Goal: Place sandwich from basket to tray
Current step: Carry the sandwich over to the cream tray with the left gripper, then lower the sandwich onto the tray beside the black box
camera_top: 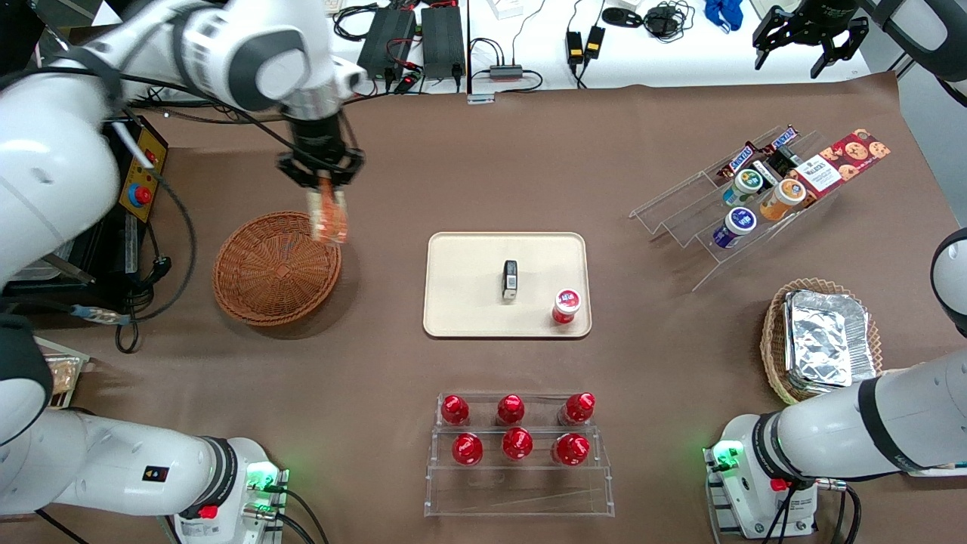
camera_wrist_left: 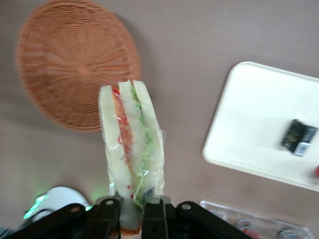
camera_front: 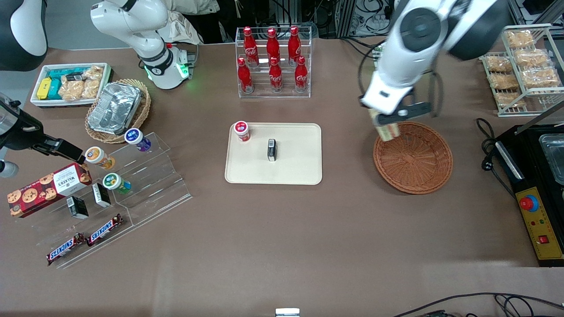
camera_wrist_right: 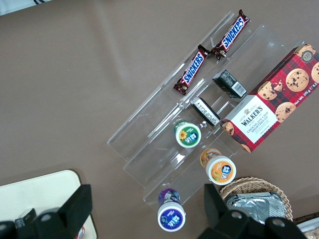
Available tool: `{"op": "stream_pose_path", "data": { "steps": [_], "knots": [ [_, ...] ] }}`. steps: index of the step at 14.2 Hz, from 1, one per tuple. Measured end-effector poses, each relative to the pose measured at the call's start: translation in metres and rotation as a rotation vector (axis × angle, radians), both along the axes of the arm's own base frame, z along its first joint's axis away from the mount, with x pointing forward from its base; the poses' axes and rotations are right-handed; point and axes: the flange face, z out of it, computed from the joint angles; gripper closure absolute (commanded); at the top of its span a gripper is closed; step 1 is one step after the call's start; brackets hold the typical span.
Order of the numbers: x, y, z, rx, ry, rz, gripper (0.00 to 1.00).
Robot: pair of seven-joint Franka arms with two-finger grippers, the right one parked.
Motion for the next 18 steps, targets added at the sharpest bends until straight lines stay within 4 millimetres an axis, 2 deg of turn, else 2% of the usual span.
{"op": "stream_pose_path", "data": {
  "steps": [4,7,11,14,18],
  "knots": [
    [-0.004,-0.073,-0.056,-0.079,-0.037,-0.025,1.0],
    [-0.005,-0.101,-0.101,-0.139,-0.056,-0.037,1.0],
    [-0.024,-0.142,-0.144,-0.206,-0.09,-0.093,1.0],
    [-0.037,-0.155,-0.181,-0.2,-0.101,-0.139,1.0],
    [-0.03,-0.15,-0.217,-0.172,-0.089,-0.147,1.0]
  ]
}}
